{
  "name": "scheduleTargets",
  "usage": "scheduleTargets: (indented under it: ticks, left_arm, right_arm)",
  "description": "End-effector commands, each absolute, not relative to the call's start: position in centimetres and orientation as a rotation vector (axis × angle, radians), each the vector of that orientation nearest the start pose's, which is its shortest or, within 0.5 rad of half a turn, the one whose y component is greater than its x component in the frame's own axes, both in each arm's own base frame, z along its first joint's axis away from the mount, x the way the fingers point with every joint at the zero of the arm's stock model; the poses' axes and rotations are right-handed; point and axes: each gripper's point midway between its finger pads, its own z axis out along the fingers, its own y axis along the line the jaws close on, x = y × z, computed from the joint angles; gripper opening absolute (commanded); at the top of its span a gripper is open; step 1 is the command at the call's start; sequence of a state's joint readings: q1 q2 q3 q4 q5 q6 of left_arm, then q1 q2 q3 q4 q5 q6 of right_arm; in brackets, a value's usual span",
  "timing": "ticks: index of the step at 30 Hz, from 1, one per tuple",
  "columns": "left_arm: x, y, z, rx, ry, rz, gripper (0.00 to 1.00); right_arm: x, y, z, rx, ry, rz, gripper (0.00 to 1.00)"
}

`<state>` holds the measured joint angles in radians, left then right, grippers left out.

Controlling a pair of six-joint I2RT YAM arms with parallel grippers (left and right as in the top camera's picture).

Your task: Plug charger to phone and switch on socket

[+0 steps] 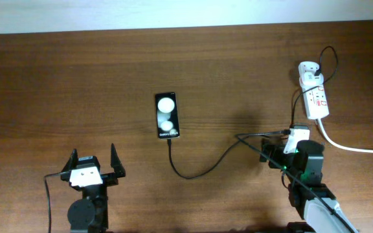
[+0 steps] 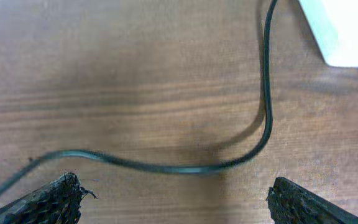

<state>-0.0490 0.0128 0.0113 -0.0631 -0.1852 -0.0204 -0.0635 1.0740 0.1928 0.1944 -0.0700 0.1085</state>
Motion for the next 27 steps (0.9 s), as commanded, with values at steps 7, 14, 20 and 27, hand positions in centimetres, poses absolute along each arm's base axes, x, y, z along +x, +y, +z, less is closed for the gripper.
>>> scheduleTargets:
  ticks: [7, 14, 20, 27]
  left_arm:
    - [24.4, 2.4, 16.1, -0.145, 1.626, 0.110, 0.99]
    - [24.4, 2.4, 16.1, -0.145, 1.626, 0.110, 0.99]
    - [24.4, 2.4, 16.1, -0.145, 1.626, 0.110, 0.99]
    - [24.4, 2.4, 16.0, -0.145, 1.627, 0.110, 0.99]
  right_arm:
    - [28.0, 0.8, 3.9, 0.105, 2.257, 0.134, 0.99]
    - [27.8, 1.4, 5.8, 0.064, 2.122, 0.128, 0.99]
    - [27.1, 1.5, 7.0, 0.052, 1.997, 0.138, 0.99]
    - [25.0, 0.4, 5.4, 0.095, 2.088, 0.073, 0.99]
